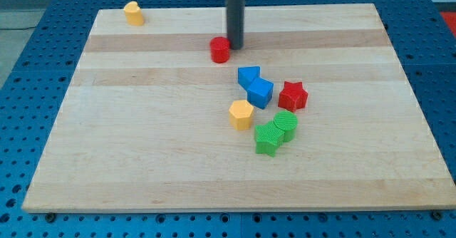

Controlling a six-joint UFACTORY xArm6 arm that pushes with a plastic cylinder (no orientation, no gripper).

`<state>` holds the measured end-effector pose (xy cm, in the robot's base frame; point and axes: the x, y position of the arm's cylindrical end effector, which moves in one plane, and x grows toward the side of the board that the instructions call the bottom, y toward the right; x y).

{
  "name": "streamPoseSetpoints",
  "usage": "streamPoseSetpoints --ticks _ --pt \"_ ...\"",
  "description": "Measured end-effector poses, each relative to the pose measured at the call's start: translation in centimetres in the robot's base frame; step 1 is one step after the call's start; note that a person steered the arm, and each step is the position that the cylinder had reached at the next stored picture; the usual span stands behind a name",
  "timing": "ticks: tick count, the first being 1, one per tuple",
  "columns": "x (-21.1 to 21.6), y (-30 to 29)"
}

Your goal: Push the red circle to the bottom of the yellow heart

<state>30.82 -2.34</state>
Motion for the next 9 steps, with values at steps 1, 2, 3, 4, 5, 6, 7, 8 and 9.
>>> streamPoseSetpoints --ticks 1,2,3,4,5,6,7,8,9 --pt "0.3 -0.2" --pt "1.1 2.9" --pt "3.0 2.2" --pt "3.4 -2.0" --pt "3.4 -6.7" --pt "2.7 -11.3" --pt "1.6 -14.9" --pt "-0.4 -17.4" --pt "-2.0 -19.8"
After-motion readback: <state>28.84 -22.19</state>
